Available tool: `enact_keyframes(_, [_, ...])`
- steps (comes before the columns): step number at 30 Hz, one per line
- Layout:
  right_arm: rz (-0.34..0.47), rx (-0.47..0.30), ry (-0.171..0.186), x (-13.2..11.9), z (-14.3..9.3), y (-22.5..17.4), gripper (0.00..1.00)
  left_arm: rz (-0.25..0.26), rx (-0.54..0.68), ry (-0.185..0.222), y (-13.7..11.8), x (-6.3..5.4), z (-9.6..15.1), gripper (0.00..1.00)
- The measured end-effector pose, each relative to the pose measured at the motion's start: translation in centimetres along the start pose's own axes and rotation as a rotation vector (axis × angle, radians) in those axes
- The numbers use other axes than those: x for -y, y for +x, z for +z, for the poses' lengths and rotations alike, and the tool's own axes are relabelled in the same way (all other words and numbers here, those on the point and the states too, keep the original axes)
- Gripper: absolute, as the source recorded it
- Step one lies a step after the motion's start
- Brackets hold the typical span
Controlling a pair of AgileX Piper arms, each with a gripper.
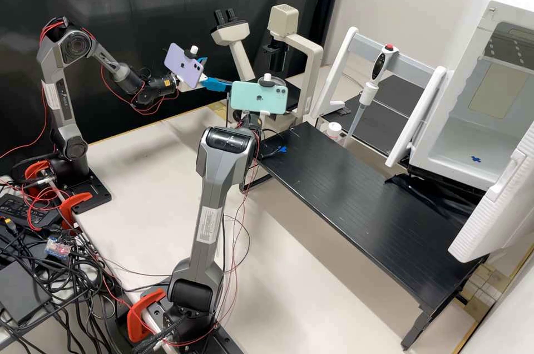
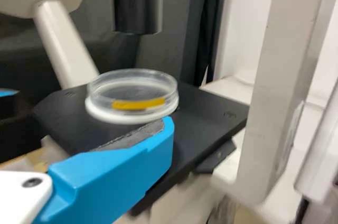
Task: Move the petri dish to the microscope
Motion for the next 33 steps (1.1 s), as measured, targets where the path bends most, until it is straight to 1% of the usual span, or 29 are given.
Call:
enact_keyframes(3, [0.024, -0.021, 0.007, -0.1, 0.2, -2.5, 1.00, 0.000, 0.000, 0.000, 0.0, 0.0, 0.0, 1.00])
enact_keyframes(7, [0.082, -0.049, 0.015, -1.0, 0.5, -6.0, 1.00, 0.000, 0.000, 0.000, 0.0, 0.0, 0.0, 1.00])
enact_keyframes(9, [0.131, -0.093, 0.000, -1.5, 0.7, -7.7, 1.00, 0.000, 0.000, 0.000, 0.0, 0.0, 0.0, 1.00])
enact_keyframes(10, [0.145, -0.100, -0.005, -1.6, 1.1, -8.7, 1.00, 0.000, 0.000, 0.000, 0.0, 0.0, 0.0, 1.00])
enact_keyframes(11, [0.186, -0.124, -0.011, -2.1, 1.3, -9.9, 1.00, 0.000, 0.000, 0.000, 0.0, 0.0, 0.0, 1.00])
enact_keyframes(12, [0.207, -0.128, -0.013, -2.2, 1.7, -10.9, 1.00, 0.000, 0.000, 0.000, 0.0, 0.0, 0.0, 1.00])
enact_keyframes(14, [0.272, -0.142, -0.027, -3.0, 2.2, -12.9, 1.00, 0.000, 0.000, 0.000, 0.0, 0.0, 0.0, 1.00])
enact_keyframes(16, [0.330, -0.129, -0.032, -3.6, 3.0, -15.3, 1.00, 0.000, 0.000, 0.000, 0.0, 0.0, 0.0, 1.00])
enact_keyframes(17, [0.345, -0.123, -0.038, -3.8, 3.3, -15.7, 1.00, 0.000, 0.000, 0.000, 0.0, 0.0, 0.0, 1.00])
enact_keyframes(20, [0.400, -0.064, -0.062, -4.3, 4.3, -18.5, 1.00, 0.000, 0.000, 0.000, 0.0, 0.0, 0.0, 1.00])
enact_keyframes(21, [0.419, -0.038, -0.075, -4.5, 4.6, -19.4, 1.00, 0.000, 0.000, 0.000, 0.0, 0.0, 0.0, 1.00])
enact_keyframes(24, [0.487, 0.035, -0.094, -5.0, 5.4, -21.6, 1.00, 0.000, 0.000, 0.000, 0.0, 0.0, 0.0, 1.00])
enact_keyframes(25, [0.523, 0.069, -0.092, -5.1, 5.7, -22.5, 1.00, 0.000, 0.000, 0.000, 0.0, 0.0, 0.0, 1.00])
enact_keyframes(26, [0.555, 0.099, -0.078, -5.2, 6.0, -23.3, 1.00, 0.000, 0.000, 0.000, 0.0, 0.0, 0.0, 1.00])
enact_keyframes(27, [0.574, 0.110, -0.075, -5.4, 6.1, -23.6, 1.00, 0.000, 0.000, 0.000, 0.0, 0.0, 0.0, 1.00])
enact_keyframes(28, [0.600, 0.130, -0.064, -5.6, 6.4, -24.4, 1.00, 0.000, 0.000, 0.000, 0.0, 0.0, 0.0, 1.00])
enact_keyframes(30, [0.626, 0.147, -0.048, -5.7, 6.8, -25.2, 1.00, 0.000, 0.000, 0.000, 0.0, 0.0, 0.0, 1.00])
enact_keyframes(32, [0.650, 0.170, -0.023, -5.8, 7.3, -26.0, 1.00, 0.000, 0.000, 0.000, 0.0, 0.0, 0.0, 1.00])
enact_keyframes(33, [0.662, 0.181, -0.019, -5.9, 7.5, -26.3, 1.00, 0.000, 0.000, 0.000, 0.0, 0.0, 0.0, 1.00])
